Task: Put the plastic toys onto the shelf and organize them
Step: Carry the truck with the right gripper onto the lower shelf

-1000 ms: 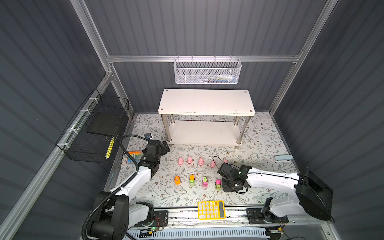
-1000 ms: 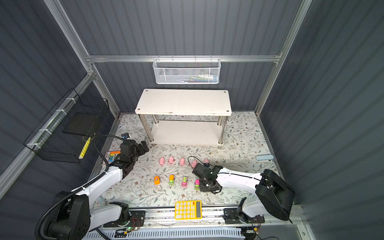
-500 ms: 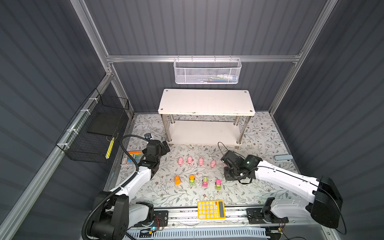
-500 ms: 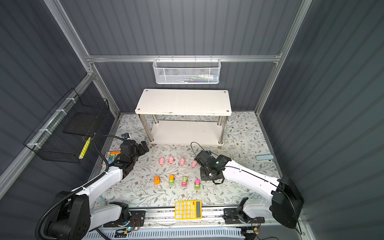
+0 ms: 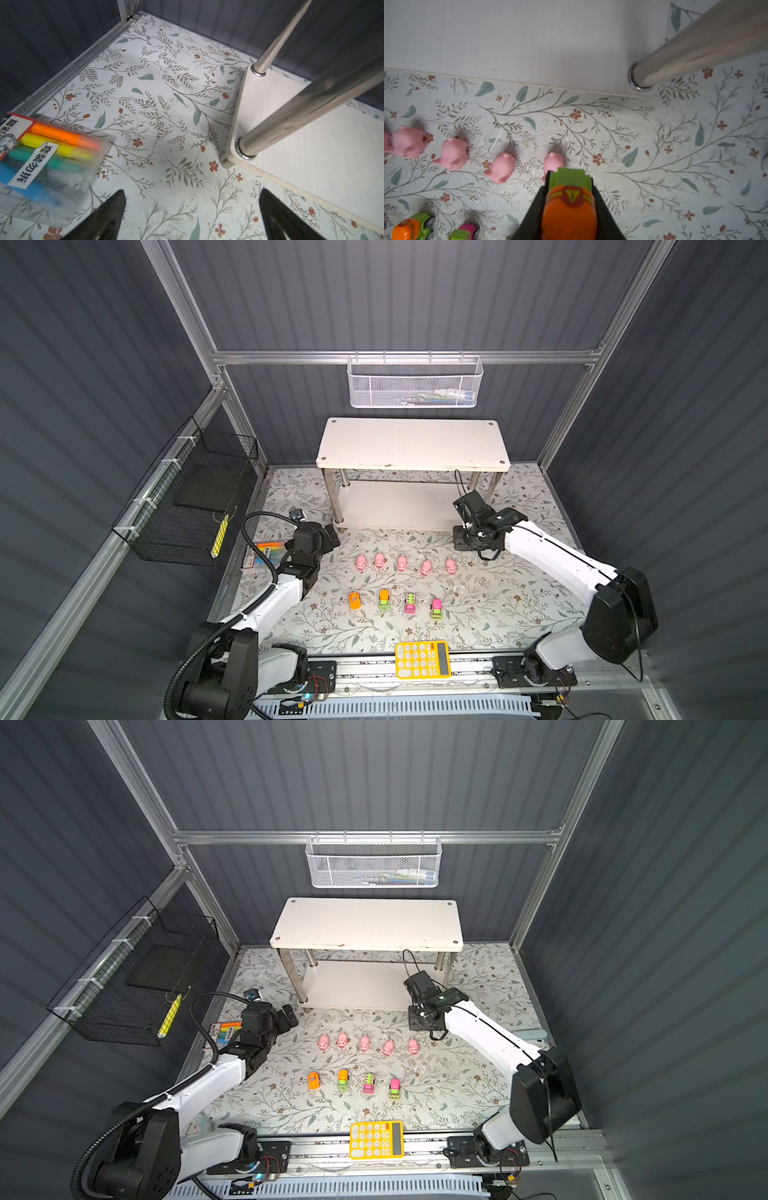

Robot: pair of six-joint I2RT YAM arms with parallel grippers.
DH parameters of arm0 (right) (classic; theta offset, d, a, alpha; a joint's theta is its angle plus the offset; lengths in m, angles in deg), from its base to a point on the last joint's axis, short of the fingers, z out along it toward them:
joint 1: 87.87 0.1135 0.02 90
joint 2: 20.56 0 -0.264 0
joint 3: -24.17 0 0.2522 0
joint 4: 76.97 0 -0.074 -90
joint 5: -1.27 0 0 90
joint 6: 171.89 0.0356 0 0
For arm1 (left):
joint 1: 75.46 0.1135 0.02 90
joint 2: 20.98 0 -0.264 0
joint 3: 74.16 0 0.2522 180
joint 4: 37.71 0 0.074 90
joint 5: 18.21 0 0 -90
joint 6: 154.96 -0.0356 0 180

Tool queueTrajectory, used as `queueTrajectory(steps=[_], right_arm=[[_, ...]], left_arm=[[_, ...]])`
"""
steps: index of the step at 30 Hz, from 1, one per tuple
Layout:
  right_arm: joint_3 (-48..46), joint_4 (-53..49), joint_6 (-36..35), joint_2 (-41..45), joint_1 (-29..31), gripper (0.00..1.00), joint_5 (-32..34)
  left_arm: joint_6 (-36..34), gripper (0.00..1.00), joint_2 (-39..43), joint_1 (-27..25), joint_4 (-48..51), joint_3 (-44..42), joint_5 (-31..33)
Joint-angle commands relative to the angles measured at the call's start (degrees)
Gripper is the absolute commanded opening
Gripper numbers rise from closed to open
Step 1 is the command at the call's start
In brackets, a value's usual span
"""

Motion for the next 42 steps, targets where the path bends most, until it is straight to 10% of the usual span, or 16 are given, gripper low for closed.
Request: queueTrajectory(steps=[1, 42], right_arm=[[3.15, 3.67, -3.34, -2.94, -1.67, 0.28, 1.46], [13.97, 15.54, -7.75, -22.99, -8.31, 0.29, 2.62]], left_arm=[[-0.05, 1.00, 0.13, -0.08, -0.26, -0.79, 0.94], [-0.82, 1.00, -2.32, -0.07, -0.15, 0.16, 1.30]])
